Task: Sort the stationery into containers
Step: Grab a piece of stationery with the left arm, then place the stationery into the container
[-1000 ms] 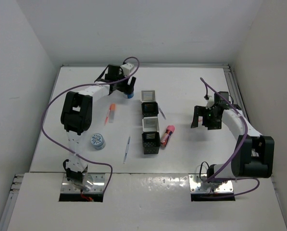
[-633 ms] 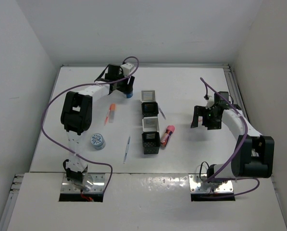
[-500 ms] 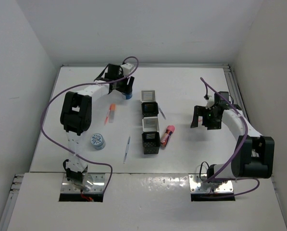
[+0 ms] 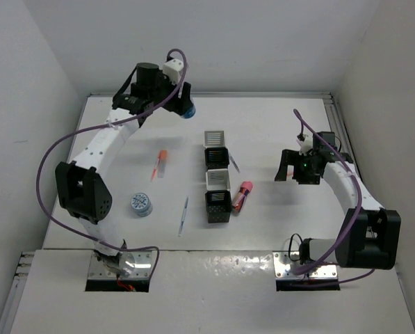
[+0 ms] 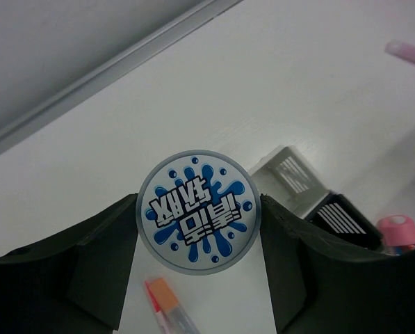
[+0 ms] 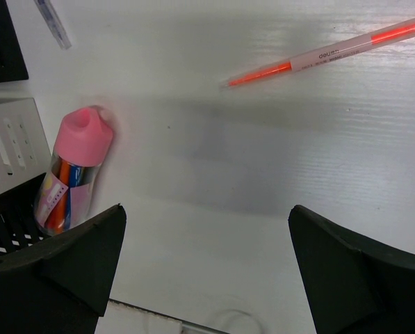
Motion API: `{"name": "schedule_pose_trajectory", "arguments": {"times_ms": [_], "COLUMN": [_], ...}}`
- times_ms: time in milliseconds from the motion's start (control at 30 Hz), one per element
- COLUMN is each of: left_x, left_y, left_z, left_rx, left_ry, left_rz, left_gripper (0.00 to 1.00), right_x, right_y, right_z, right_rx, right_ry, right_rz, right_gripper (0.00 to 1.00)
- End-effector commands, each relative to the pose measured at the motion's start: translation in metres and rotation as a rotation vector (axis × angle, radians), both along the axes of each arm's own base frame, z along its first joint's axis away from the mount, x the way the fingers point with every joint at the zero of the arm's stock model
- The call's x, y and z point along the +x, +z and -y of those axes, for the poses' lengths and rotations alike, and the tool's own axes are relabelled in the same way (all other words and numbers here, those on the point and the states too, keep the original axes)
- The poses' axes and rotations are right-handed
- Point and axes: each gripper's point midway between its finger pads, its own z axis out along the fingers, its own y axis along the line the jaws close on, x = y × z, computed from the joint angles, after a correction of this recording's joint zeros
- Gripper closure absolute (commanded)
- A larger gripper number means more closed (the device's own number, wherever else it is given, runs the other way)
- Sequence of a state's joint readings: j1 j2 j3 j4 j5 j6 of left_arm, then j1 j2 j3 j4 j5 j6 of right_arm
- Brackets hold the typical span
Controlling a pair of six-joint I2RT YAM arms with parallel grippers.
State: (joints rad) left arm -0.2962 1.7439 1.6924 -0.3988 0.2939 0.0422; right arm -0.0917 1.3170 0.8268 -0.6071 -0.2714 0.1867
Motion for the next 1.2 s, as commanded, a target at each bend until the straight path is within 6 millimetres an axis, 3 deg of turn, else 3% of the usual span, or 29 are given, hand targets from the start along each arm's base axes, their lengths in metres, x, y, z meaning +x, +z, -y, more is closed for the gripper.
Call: {"name": "schedule_pose_trajectory", "arguments": {"times_ms": [0,267,433,800,1167], "left_x": [-0.025,-0.046,-0.048,-0.036,-0.025], "left_y": [0.04,0.029,0.017,-0.017,-0.036], "left_z": [0.034,0.084,0.101,0.111,0.121], "left_rx": [-0.07,-0.051,-0.01,0.075,0.093], "left_ry": [-0.1,-0.192,-0.201,-0.194,-0.216], "left_rz": [0.05,0.032,0.016,-0.029,-0.059], "left_gripper": [0.92,0.92,0.92,0.92,0.92], "right_x": [0.01,0.01,0.011,0.012,0.01], "right_y": [0.018,0.017,0.016,0.014,0.008], "right_z": [-0.005,-0.005,-0.004,-0.003,-0.003], "right_rx": [0.026,0.032,0.031,0.032,0.033], "right_ry": [-0.005,-0.006,-0.011,-0.016,-0.022], "right_rz": [0.068,0.06,0.058,0.047,0.031], "right_gripper": [0.02,0.02,0.02,0.02,0.02]}}
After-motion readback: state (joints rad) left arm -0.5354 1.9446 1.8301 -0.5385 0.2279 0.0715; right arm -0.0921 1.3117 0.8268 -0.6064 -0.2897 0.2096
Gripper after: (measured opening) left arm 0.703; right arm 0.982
